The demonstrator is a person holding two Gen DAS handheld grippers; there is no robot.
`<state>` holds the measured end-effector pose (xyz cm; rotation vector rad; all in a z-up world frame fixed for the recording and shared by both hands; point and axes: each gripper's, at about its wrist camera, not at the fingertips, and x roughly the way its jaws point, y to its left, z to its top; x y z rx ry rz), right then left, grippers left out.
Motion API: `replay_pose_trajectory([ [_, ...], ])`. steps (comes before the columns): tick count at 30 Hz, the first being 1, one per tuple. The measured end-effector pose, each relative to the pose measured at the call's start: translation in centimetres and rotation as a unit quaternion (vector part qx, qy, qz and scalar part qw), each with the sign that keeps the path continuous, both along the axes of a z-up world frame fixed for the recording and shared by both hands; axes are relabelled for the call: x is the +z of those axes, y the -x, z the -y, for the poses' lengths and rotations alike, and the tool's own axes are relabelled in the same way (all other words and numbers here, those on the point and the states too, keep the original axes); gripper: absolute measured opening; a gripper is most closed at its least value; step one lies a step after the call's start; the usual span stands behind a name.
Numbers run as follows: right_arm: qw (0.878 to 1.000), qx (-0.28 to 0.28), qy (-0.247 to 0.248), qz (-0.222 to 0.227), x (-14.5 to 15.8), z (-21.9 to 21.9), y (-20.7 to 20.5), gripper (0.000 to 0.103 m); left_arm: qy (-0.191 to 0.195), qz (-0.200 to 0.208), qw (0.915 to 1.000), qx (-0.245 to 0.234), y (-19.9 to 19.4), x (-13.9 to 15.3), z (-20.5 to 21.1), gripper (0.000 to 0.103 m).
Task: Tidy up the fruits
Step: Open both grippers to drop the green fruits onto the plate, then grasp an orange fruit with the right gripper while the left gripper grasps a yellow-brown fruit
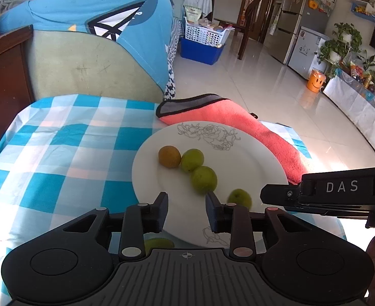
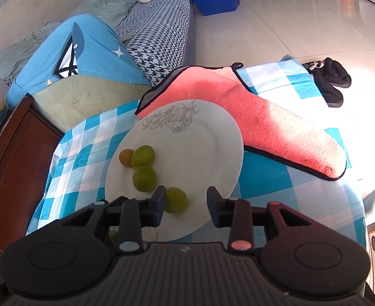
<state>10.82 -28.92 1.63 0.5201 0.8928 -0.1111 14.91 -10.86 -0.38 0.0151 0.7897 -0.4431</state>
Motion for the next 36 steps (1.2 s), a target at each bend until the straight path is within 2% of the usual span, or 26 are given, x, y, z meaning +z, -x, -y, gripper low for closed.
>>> replay_pose_trajectory([
  [2,1.000,0.000,0.003,0.002,0.1,0.0,0.0,0.037,-0.003,0.001,1.0000,0.002,0.2,0.4,-0.2,0.033],
  [5,1.000,0.006,0.002,0.001,0.1,-0.1,0.0,0.037,-0.004,0.002,1.0000,0.008,0.5,1.0,-0.9,0.042],
  [17,0.999,0.050,0.012,0.003,0.3,-1.0,0.8,0.037,-0.022,0.003,0.9995,0.021,2.8,2.3,-4.3,0.057],
  [30,0.991,0.130,0.031,-0.001,0.1,-3.7,2.4,0.038,-0.023,-0.018,0.9993,0.024,6.8,1.9,-8.0,0.060],
  [36,0.987,0.159,0.036,0.004,-0.1,-5.1,3.4,0.038,-0.034,-0.029,0.9986,0.027,8.2,1.3,-9.1,0.060],
])
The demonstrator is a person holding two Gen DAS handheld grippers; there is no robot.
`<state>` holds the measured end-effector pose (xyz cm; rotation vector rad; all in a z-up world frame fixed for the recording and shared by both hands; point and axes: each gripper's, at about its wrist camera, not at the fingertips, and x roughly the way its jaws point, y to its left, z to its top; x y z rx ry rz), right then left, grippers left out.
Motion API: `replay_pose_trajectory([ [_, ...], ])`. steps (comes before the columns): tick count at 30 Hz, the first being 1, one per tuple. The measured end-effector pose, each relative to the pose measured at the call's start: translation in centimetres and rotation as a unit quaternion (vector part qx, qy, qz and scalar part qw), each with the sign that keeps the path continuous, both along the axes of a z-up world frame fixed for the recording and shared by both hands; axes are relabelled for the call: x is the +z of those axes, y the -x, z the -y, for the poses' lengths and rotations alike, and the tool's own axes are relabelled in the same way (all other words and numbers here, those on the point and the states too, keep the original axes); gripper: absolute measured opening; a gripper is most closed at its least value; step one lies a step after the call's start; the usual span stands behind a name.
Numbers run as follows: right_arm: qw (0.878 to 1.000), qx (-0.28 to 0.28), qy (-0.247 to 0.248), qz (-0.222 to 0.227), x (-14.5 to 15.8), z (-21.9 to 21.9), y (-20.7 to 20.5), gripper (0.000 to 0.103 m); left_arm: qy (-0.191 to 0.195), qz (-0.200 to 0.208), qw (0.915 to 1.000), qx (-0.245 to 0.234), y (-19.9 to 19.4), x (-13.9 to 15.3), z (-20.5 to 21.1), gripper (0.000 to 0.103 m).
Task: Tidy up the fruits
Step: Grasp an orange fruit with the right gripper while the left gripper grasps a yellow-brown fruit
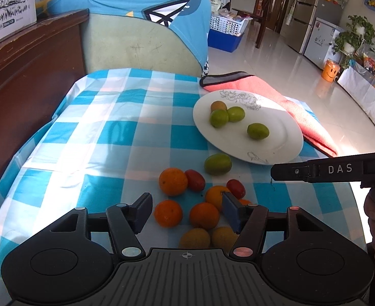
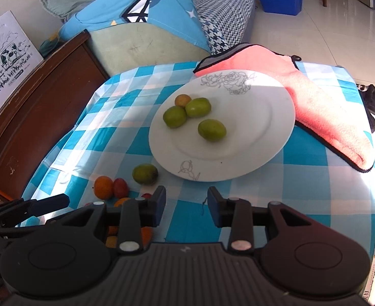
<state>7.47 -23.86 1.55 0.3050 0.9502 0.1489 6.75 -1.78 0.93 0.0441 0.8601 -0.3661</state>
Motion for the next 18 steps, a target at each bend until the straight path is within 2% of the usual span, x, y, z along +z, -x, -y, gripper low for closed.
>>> replay_pose_trajectory([
  [5,1.000,0.013,-0.008,-0.006,-0.5,-0.8,1.0,0.038,-0.006,-0.009,0.9999,0.000,0.8,-0.7,-0.7,0.060],
  [18,0.998,0.065,-0.018,-0.007,-1.5,-3.7,1.8,0.037,-0.033,0.005,0.9989,-0.034,3.0,-2.0,-1.1,0.060],
])
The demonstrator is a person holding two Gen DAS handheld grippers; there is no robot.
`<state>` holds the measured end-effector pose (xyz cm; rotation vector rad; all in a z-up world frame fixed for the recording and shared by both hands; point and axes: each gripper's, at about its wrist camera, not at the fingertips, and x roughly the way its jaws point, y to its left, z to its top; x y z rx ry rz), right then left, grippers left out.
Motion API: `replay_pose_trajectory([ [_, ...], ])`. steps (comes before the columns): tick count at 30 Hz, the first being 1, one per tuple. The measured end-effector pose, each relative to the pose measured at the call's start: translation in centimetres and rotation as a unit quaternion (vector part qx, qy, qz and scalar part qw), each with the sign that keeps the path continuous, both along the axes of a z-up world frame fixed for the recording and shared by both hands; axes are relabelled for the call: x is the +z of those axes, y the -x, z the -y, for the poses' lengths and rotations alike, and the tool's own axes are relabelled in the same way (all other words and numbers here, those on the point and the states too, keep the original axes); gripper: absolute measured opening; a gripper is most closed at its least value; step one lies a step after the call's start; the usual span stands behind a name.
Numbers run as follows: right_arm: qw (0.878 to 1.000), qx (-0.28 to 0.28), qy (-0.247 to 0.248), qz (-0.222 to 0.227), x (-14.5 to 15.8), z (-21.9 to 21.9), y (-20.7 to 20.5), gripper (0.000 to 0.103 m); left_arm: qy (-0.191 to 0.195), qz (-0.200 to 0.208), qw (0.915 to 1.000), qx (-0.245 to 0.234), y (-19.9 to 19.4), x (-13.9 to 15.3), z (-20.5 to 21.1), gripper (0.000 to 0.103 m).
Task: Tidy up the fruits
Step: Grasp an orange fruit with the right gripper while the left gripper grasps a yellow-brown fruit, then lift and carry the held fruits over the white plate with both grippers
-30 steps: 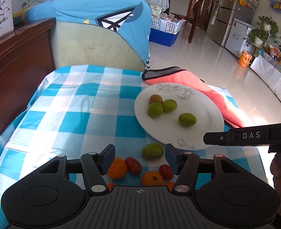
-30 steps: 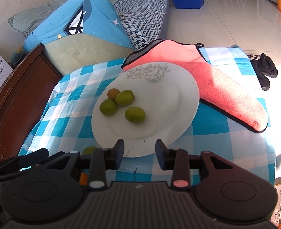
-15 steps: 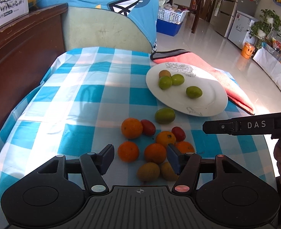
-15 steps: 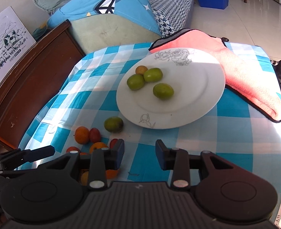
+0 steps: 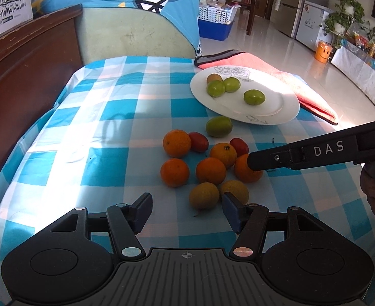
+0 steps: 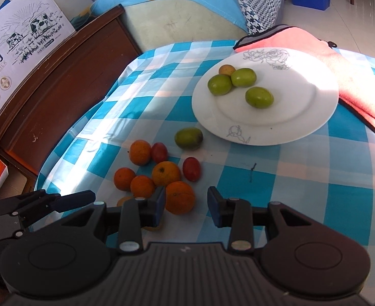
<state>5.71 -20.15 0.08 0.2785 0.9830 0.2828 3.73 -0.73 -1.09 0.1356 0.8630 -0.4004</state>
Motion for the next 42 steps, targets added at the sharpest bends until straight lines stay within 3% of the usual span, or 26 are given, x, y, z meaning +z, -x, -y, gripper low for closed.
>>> replay_pose_trajectory([
  [16,0.999,0.018,0.045,0.003,-1.0,-1.9,-0.2,0.036,0.016,0.004,0.9995,-0.025,-0.2,-1.1,0.5,0.056],
  [21,0.998,0.018,0.057,0.004,-0.9,-1.7,-0.3,0.031,0.026,-0.002,0.9991,-0.034,-0.4,-1.3,0.7,0.050],
  [35,0.998,0.000,0.056,0.001,-1.1,-1.3,-0.8,0.034,0.028,-0.001,0.9990,-0.033,-0.9,-2.1,1.1,0.046],
  [42,0.998,0.002,0.060,0.000,-1.1,-1.4,-0.8,0.032,0.024,0.005,0.9990,-0.038,-0.9,-2.1,1.2,0.030],
])
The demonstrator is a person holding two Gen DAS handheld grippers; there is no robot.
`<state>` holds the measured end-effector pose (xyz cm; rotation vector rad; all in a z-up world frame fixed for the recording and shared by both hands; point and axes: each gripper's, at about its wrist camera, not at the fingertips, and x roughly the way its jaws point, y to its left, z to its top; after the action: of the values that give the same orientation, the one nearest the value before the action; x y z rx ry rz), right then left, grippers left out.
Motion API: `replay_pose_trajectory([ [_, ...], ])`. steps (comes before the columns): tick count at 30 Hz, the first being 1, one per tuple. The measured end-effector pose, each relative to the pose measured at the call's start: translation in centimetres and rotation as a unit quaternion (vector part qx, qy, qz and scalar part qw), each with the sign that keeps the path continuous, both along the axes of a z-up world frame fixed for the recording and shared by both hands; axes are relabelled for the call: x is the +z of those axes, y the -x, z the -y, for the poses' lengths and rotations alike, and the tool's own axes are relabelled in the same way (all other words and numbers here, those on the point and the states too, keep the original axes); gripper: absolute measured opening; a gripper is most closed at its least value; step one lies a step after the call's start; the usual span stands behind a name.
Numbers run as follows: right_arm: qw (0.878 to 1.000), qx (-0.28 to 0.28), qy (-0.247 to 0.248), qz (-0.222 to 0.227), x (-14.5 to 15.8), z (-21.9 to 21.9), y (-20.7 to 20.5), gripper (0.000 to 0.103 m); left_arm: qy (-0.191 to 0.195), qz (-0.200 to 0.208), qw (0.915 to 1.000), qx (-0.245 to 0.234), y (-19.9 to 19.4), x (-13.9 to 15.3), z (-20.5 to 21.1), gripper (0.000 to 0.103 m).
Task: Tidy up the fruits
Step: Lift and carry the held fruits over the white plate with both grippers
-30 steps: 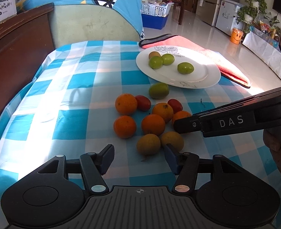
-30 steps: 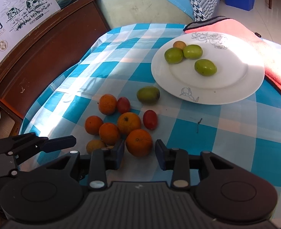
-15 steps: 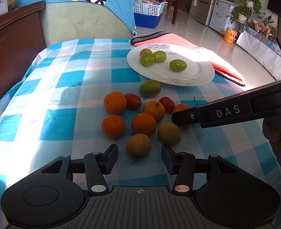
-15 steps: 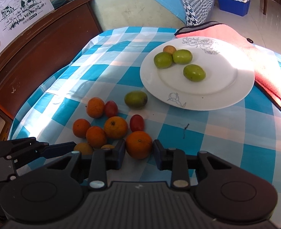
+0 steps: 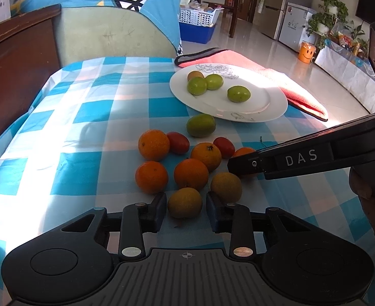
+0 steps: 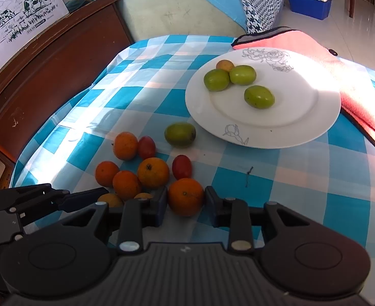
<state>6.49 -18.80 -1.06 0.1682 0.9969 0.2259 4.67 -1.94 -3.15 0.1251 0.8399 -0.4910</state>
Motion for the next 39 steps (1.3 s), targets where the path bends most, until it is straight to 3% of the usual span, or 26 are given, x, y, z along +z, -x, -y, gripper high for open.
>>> replay_pose_trajectory([
  [9,1.000,0.002,-0.003,0.003,0.2,0.1,0.1,0.031,0.001,-0.004,1.0000,0.009,0.1,0.3,-0.1,0.026],
  [25,1.000,0.008,-0.006,0.020,1.4,0.6,0.6,0.031,0.005,0.045,0.9989,0.016,0.6,3.2,0.4,0.025],
  [39,0.998,-0.004,-0.023,0.050,4.9,2.3,0.3,0.031,0.029,0.070,0.9969,0.024,-1.1,5.8,1.1,0.025],
])
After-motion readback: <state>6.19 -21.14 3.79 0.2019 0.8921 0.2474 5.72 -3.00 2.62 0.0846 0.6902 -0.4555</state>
